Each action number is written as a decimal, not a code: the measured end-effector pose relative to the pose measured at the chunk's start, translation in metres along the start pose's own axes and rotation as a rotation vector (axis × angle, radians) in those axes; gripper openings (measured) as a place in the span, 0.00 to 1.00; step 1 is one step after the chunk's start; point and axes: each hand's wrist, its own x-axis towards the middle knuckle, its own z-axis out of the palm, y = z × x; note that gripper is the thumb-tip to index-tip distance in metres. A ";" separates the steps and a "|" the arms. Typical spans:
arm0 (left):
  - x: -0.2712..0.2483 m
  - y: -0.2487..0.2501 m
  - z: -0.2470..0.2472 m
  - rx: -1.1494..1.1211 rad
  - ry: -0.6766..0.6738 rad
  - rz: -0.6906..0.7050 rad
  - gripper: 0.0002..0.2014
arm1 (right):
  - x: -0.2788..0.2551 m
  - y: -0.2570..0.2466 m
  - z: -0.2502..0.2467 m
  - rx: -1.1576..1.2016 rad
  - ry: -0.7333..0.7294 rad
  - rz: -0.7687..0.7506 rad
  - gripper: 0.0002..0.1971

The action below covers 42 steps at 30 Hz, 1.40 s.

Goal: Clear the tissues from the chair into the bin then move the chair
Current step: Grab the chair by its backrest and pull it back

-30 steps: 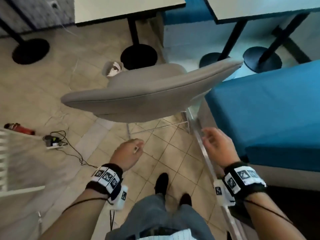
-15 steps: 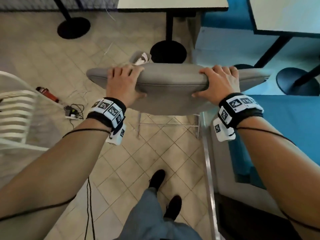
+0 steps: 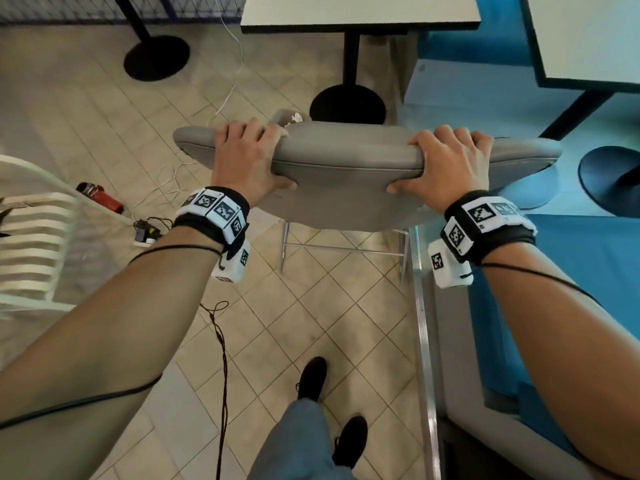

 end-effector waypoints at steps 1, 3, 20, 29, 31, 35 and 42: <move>0.009 -0.002 0.002 -0.004 0.001 0.002 0.40 | 0.009 0.001 0.001 0.000 0.001 0.001 0.38; 0.027 -0.007 0.005 -0.009 0.004 0.007 0.40 | 0.027 0.002 0.004 -0.008 -0.001 0.003 0.38; 0.142 -0.029 0.032 -0.001 0.040 0.086 0.40 | 0.148 0.022 0.007 -0.048 -0.042 0.057 0.36; 0.142 -0.026 0.030 0.005 0.047 0.106 0.40 | 0.149 0.022 0.004 -0.045 -0.039 0.067 0.35; 0.139 -0.026 0.028 0.009 0.029 0.094 0.40 | 0.146 0.019 0.004 -0.049 -0.049 0.081 0.35; 0.125 -0.027 0.026 0.003 -0.008 0.095 0.40 | 0.134 0.010 0.004 -0.055 -0.076 0.110 0.37; 0.123 -0.040 0.019 0.003 -0.041 0.144 0.37 | 0.129 -0.001 0.005 -0.068 -0.103 0.122 0.36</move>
